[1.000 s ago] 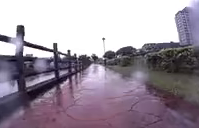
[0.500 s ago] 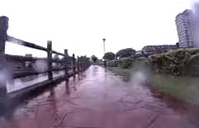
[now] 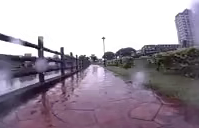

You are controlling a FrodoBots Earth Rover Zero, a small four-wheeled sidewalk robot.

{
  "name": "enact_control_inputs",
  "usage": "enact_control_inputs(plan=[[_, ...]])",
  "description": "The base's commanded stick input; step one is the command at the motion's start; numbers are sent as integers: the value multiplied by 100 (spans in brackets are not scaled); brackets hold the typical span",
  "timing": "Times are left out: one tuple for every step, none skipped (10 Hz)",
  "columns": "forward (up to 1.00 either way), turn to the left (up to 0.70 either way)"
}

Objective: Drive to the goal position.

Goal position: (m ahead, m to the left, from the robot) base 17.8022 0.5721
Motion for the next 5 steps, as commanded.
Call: enact_control_inputs(plan=[[100, 0], [100, 0], [100, 0], [100, 0], [100, 0]])
